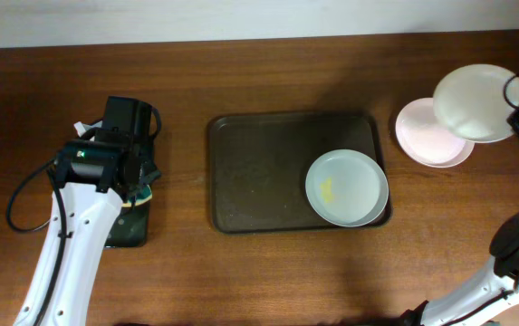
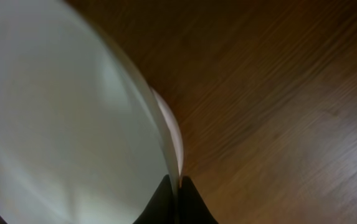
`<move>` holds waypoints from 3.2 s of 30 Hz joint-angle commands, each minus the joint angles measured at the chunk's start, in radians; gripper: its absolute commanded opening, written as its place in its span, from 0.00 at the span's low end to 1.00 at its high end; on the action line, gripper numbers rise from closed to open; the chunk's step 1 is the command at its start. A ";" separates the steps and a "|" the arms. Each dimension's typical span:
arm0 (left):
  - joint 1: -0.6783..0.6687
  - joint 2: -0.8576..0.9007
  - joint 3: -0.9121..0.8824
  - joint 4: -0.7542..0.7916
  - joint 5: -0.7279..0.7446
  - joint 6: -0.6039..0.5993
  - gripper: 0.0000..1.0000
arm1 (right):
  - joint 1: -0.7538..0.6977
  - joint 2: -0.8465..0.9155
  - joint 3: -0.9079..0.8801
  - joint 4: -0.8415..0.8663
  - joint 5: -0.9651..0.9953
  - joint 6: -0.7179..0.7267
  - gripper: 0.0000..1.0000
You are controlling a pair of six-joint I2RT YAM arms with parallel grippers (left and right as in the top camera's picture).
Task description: Clean dirty plates on tray and stack at the side
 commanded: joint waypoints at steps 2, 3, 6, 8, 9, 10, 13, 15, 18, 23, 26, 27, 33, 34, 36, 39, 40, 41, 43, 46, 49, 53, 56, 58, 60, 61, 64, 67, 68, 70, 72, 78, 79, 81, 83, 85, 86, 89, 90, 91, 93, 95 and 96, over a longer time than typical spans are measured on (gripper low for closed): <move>0.005 -0.015 0.002 0.003 -0.025 0.009 0.00 | 0.021 0.009 -0.091 0.104 -0.066 0.008 0.04; 0.005 -0.015 0.002 0.006 -0.024 0.009 0.00 | 0.026 0.012 -0.113 0.122 -0.066 0.008 0.04; 0.005 -0.015 0.002 0.010 -0.024 0.009 0.00 | 0.049 0.022 -0.139 0.123 -0.065 0.008 0.04; 0.005 -0.015 0.002 0.010 -0.022 0.009 0.00 | 0.066 0.023 -0.140 0.109 -0.065 0.008 0.05; 0.005 -0.015 0.002 0.010 -0.021 0.009 0.00 | 0.076 0.023 -0.148 0.113 -0.065 0.008 0.04; 0.005 -0.015 0.002 0.010 -0.021 0.009 0.00 | 0.086 0.023 -0.159 0.118 -0.047 0.008 0.04; 0.005 -0.015 0.002 0.009 -0.021 0.009 0.00 | 0.105 0.023 -0.231 0.160 0.052 0.010 0.05; 0.005 -0.015 0.002 0.009 -0.021 0.009 0.00 | 0.104 0.023 -0.250 0.172 0.061 0.020 0.05; 0.005 -0.015 0.002 0.006 -0.021 0.009 0.00 | 0.104 0.023 -0.250 0.171 0.062 0.020 0.34; 0.005 -0.015 0.002 0.002 -0.006 0.009 0.00 | 0.132 -0.038 -0.198 0.090 -0.182 -0.024 0.64; 0.005 -0.015 0.002 0.005 0.014 0.009 0.00 | 0.287 -0.051 -0.211 0.000 -0.188 -0.181 0.66; 0.005 -0.015 0.002 0.006 0.020 0.010 0.00 | 0.361 -0.048 -0.228 -0.005 -0.187 -0.240 0.66; 0.005 -0.015 0.002 0.001 0.021 0.016 0.00 | 0.663 -0.047 -0.371 0.024 0.140 -0.306 0.63; 0.005 -0.015 0.002 0.002 0.021 0.016 0.00 | 0.680 -0.047 -0.391 0.048 0.139 -0.306 0.59; 0.005 -0.015 0.002 0.001 0.021 0.016 0.00 | 0.699 -0.047 -0.433 0.119 0.151 -0.307 0.59; 0.005 -0.015 0.002 0.000 0.021 0.016 0.00 | 0.699 -0.047 -0.469 0.224 0.154 -0.307 0.66; 0.005 -0.015 0.002 -0.002 0.021 0.016 0.00 | 0.699 -0.047 -0.473 0.229 0.154 -0.307 0.70; 0.005 -0.015 0.002 -0.002 0.021 0.016 0.00 | 0.699 -0.046 -0.481 0.231 0.153 -0.307 0.70; 0.005 -0.015 0.002 -0.002 0.022 0.016 0.00 | 0.699 -0.045 -0.511 0.233 0.144 -0.306 0.70; 0.005 -0.015 0.002 0.002 0.033 0.016 0.00 | 0.708 -0.045 -0.523 0.224 -0.105 -0.306 0.69; 0.005 -0.015 0.002 0.002 0.033 0.017 0.00 | 0.761 -0.045 -0.508 0.236 -0.271 -0.275 0.66; 0.005 -0.015 0.002 0.001 0.032 0.017 0.00 | 0.745 -0.046 -0.486 0.156 -0.018 -0.084 0.64; 0.005 -0.015 0.002 0.006 0.040 0.017 0.00 | 0.764 -0.046 -0.541 0.143 -0.024 -0.084 0.64; 0.005 -0.014 0.002 0.007 0.040 0.017 0.00 | 0.783 -0.046 -0.591 0.161 -0.027 -0.084 0.64; 0.005 -0.015 0.002 0.007 0.049 0.017 0.00 | 0.788 -0.046 -0.617 0.180 -0.027 -0.063 0.64; 0.005 -0.015 0.002 0.008 0.063 0.017 0.00 | 0.788 -0.046 -0.629 0.189 -0.027 -0.060 0.53; 0.005 -0.014 0.002 0.017 0.085 0.043 0.00 | 0.788 -0.046 -0.652 0.188 -0.023 -0.008 0.24; 0.003 -0.013 0.002 0.053 0.204 0.147 0.00 | 0.793 -0.046 -0.652 0.187 -0.023 -0.010 0.17; 0.003 -0.012 0.001 0.073 0.276 0.194 0.00 | 0.793 -0.046 -0.652 0.188 -0.024 -0.009 0.21; -0.010 -0.010 -0.017 0.150 0.457 0.255 0.00 | 0.793 -0.046 -0.652 0.211 -0.031 -0.009 0.04; -0.055 -0.009 -0.084 0.288 0.571 0.254 0.00 | 0.793 -0.046 -0.652 0.247 -0.054 -0.009 0.04; -0.220 0.090 -0.251 0.605 0.582 0.137 0.01 | 0.822 -0.046 -0.653 0.278 -0.148 -0.009 0.04; -0.243 0.127 -0.252 0.635 0.582 0.125 0.00 | 0.840 -0.046 -0.653 0.281 -0.145 -0.009 0.04; -0.279 0.194 -0.251 0.684 0.582 0.058 0.00 | 0.880 -0.045 -0.653 0.303 -0.144 -0.009 0.04; -0.312 0.262 -0.251 0.742 0.584 0.033 0.00 | 0.935 -0.045 -0.653 0.319 -0.143 -0.012 0.04; -0.339 0.320 -0.251 0.785 0.616 0.030 0.00 | 0.974 -0.045 -0.653 0.330 -0.116 -0.006 0.04; -0.345 0.336 -0.252 0.793 0.616 0.015 0.00 | 0.982 -0.045 -0.653 0.331 -0.089 0.023 0.04; -0.347 0.363 -0.253 0.806 0.616 0.008 0.00 | 0.981 -0.045 -0.653 0.341 -0.087 0.051 0.04; -0.347 0.377 -0.254 0.806 0.616 0.008 0.00 | 0.981 -0.045 -0.653 0.342 -0.082 0.062 0.04; -0.347 0.393 -0.258 0.806 0.616 0.008 0.00 | 0.981 -0.045 -0.653 0.341 -0.064 0.071 0.04; -0.347 0.435 -0.258 0.790 0.616 0.008 0.00 | 0.981 -0.045 -0.653 0.338 -0.064 0.073 0.04; -0.347 0.484 -0.258 0.766 0.616 0.008 0.00 | 0.981 -0.045 -0.653 0.338 -0.064 0.073 0.04; -0.346 0.497 -0.258 0.745 0.611 0.009 0.00 | 0.981 -0.045 -0.653 0.338 -0.064 0.073 0.04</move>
